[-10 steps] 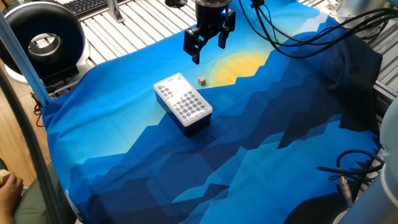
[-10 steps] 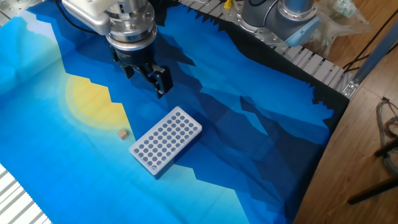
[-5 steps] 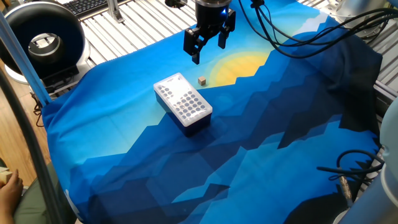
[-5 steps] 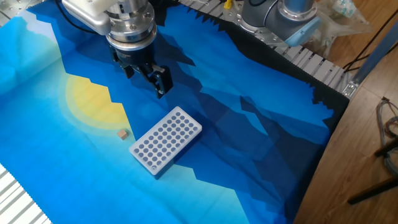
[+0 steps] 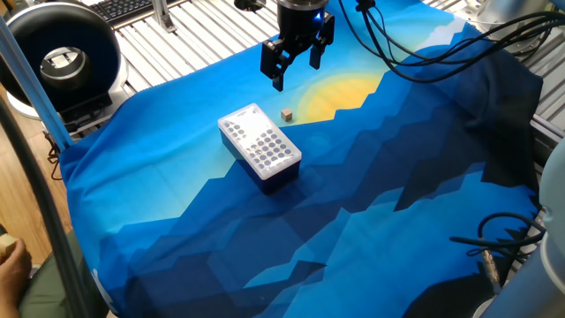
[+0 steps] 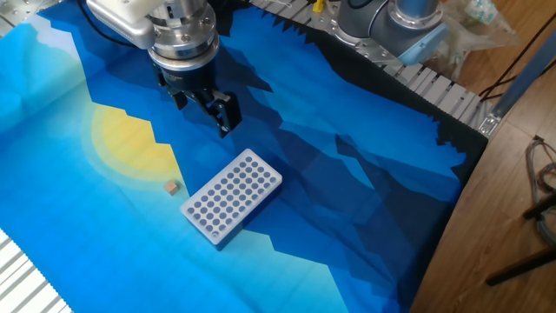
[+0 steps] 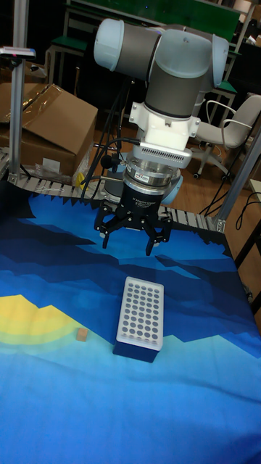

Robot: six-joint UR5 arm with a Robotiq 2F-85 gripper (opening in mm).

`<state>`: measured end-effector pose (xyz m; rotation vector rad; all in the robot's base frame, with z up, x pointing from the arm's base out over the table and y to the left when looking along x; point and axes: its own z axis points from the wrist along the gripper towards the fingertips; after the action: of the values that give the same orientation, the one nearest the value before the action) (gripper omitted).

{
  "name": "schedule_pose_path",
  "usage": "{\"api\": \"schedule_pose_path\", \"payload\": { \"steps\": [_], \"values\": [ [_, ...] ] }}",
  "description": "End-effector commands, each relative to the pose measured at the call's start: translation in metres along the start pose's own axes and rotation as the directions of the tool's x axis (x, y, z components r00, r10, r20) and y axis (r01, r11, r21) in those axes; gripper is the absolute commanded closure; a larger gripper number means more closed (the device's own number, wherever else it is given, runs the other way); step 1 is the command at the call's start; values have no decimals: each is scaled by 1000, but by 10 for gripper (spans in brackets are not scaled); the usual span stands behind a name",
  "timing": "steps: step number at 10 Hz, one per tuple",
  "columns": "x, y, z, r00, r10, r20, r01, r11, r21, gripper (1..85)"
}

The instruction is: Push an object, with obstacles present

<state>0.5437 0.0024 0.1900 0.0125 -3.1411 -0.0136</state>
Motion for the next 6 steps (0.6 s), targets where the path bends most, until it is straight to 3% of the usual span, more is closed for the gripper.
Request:
{"api": "schedule_pose_path", "payload": {
  "steps": [1,6],
  "values": [
    [-39,6,-3,988,-27,150,29,1000,-11,847],
    [-38,9,-2,988,-22,150,26,999,-24,847]
  ]
}}
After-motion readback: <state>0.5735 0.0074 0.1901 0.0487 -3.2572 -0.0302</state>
